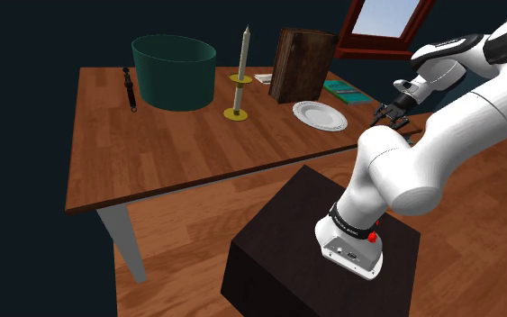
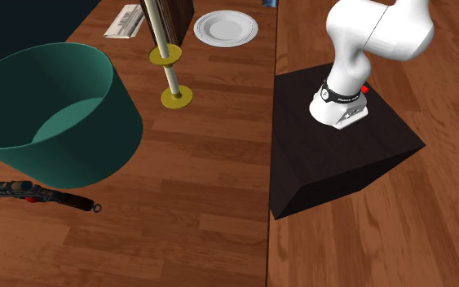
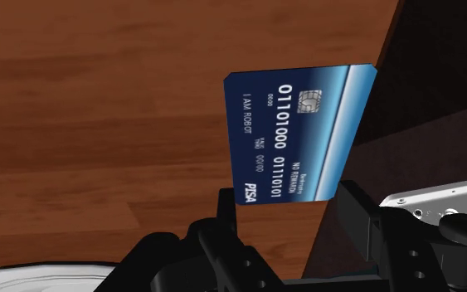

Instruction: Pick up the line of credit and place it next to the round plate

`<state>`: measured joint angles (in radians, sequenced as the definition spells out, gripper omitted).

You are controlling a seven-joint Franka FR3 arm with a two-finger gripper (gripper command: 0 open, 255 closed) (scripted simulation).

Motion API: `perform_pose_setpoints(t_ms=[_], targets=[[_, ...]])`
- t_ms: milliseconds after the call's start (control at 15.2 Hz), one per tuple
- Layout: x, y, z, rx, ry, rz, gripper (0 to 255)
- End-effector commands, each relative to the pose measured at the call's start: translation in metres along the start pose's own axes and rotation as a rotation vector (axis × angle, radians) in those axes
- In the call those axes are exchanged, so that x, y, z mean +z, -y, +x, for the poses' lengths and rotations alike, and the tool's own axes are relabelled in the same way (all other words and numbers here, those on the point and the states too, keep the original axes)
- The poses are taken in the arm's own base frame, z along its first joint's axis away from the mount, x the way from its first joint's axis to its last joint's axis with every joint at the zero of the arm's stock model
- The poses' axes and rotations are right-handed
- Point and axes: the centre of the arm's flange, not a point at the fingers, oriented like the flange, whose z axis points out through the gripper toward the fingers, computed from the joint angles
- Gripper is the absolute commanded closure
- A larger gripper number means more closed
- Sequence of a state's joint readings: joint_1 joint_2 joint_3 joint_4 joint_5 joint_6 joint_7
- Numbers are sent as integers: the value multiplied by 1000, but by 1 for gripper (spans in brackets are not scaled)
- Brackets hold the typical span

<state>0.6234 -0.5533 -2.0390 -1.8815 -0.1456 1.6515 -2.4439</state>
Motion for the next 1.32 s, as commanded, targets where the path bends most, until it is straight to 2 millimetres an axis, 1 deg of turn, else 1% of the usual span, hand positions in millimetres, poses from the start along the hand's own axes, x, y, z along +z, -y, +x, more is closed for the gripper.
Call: perform_pose_setpoints(t_ms=[0,66,132,462,660,726,1254], targets=[[0,0,0,0,0,0,255],[0,0,0,0,0,0,255],[0,0,0,0,0,0,0],[0,0,0,0,0,0,0],[-40,0,0,0,0,0,0],[-50,0,0,0,0,0,0],[-50,0,0,0,0,0,0]])
